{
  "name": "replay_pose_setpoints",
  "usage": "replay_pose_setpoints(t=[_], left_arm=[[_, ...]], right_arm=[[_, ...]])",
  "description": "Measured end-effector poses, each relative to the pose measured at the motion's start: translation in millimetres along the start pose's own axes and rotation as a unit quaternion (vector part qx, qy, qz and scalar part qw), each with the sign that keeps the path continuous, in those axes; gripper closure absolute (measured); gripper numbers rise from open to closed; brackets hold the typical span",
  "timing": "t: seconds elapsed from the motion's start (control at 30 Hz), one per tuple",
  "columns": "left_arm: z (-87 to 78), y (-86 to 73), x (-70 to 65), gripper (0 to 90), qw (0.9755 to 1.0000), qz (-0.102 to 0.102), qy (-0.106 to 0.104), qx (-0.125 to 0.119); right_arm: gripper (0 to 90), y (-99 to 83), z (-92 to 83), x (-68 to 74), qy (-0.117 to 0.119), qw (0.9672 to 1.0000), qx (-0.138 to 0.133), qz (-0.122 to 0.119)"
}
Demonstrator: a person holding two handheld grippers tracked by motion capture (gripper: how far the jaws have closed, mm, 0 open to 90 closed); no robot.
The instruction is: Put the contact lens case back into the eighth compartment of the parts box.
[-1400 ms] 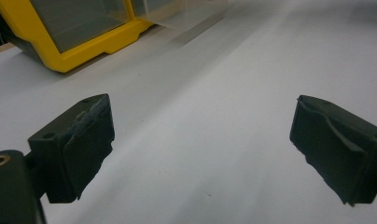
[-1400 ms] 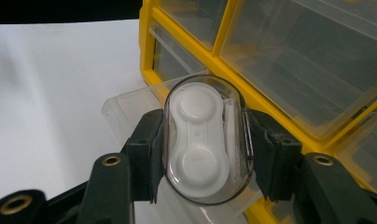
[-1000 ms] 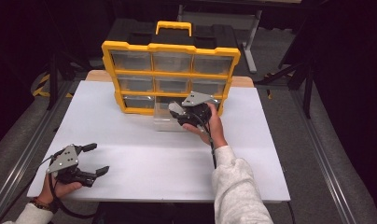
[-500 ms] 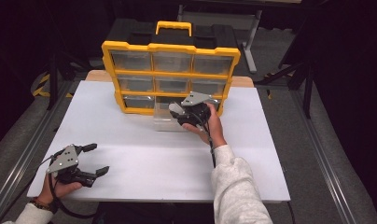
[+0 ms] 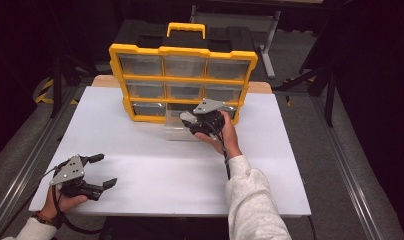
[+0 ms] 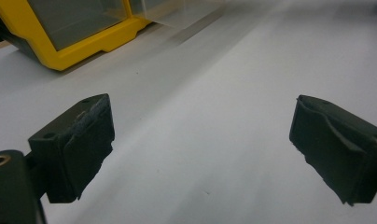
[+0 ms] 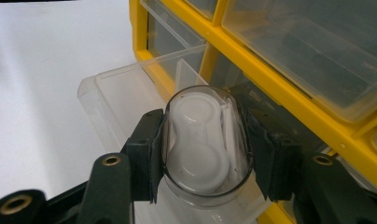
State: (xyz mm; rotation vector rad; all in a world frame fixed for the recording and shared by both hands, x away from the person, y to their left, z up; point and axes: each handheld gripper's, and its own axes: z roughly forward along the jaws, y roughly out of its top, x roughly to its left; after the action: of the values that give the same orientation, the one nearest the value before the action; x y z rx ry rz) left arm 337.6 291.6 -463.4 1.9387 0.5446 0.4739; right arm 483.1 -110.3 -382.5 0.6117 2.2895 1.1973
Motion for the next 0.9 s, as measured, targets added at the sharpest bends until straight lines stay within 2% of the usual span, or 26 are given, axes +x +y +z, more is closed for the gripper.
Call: replay_pose_setpoints(t=[0.33, 0.53, 0.9], left_arm=[[0.3, 0.0, 0.2, 7.6, 1.0000, 0.002, 0.001, 0.000], [-0.1, -0.1, 0.3, 7.6, 1.0000, -0.001, -0.001, -0.001], [0.9, 0.5, -1.0, 7.6, 1.0000, 0.001, 0.001, 0.000]], right_arm=[[48.2, 0.5, -3.7, -0.4, -0.002, 0.9999, -0.010, 0.005], [46.8, 5.0, -11.1, 4.4, -0.013, 0.9997, -0.018, -0.005], [41.3, 9.7, -24.8, 10.5, -0.025, 0.9989, -0.038, -0.007]])
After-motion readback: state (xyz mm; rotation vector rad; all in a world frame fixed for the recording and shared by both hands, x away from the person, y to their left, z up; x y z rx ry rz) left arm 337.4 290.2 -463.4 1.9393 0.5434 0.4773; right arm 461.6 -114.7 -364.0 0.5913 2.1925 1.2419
